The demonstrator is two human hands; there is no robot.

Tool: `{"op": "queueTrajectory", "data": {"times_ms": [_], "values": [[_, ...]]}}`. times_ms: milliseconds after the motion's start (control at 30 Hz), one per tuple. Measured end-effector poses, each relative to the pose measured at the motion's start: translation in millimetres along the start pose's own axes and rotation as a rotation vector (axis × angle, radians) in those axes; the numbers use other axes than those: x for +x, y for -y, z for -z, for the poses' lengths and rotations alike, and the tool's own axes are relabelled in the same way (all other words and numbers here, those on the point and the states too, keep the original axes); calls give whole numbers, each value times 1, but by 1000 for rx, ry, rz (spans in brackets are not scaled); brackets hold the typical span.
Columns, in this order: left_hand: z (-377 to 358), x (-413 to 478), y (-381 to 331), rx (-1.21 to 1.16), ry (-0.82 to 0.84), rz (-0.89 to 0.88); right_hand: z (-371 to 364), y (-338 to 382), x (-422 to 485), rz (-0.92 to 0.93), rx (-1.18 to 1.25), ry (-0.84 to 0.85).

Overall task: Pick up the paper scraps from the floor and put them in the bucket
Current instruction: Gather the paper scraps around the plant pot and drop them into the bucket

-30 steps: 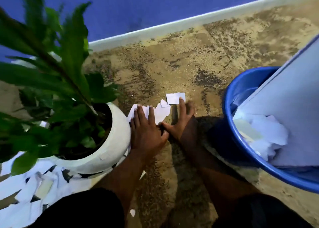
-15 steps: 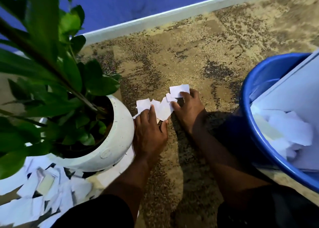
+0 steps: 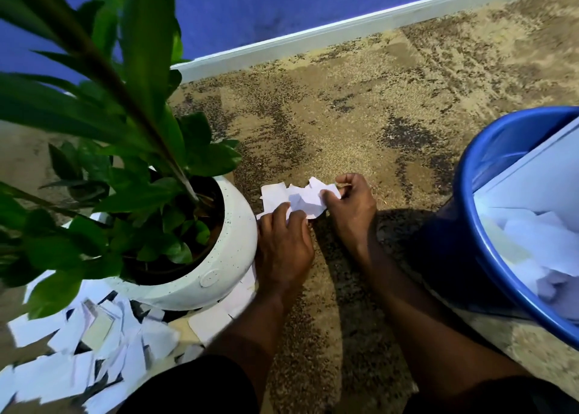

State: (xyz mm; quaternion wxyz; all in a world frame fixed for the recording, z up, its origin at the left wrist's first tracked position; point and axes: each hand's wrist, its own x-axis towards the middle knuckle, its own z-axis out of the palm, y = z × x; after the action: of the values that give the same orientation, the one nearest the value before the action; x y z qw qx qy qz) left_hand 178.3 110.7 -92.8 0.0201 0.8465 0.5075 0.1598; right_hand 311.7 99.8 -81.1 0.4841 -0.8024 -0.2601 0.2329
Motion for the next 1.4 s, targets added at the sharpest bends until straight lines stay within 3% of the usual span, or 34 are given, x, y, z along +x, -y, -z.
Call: {"op": "queueTrajectory", "data": {"times_ms": [200, 367, 633, 967, 1233, 1400], "values": [[1, 0, -3, -52, 32, 96, 6, 9, 5, 79, -306, 245], [4, -1, -6, -87, 112, 142, -4, 22, -5, 75, -475, 267], [6, -2, -3, -117, 93, 74, -11, 25, -8, 60, -602, 312], [7, -3, -2, -139, 128, 115, -13, 21, -17, 23, -329, 302], [8, -1, -6, -154, 85, 172, 18, -8, -35, -159, 533, 122], [9, -1, -7, -129, 44, 138, 41, -32, -71, -121, 409, 39]]}}
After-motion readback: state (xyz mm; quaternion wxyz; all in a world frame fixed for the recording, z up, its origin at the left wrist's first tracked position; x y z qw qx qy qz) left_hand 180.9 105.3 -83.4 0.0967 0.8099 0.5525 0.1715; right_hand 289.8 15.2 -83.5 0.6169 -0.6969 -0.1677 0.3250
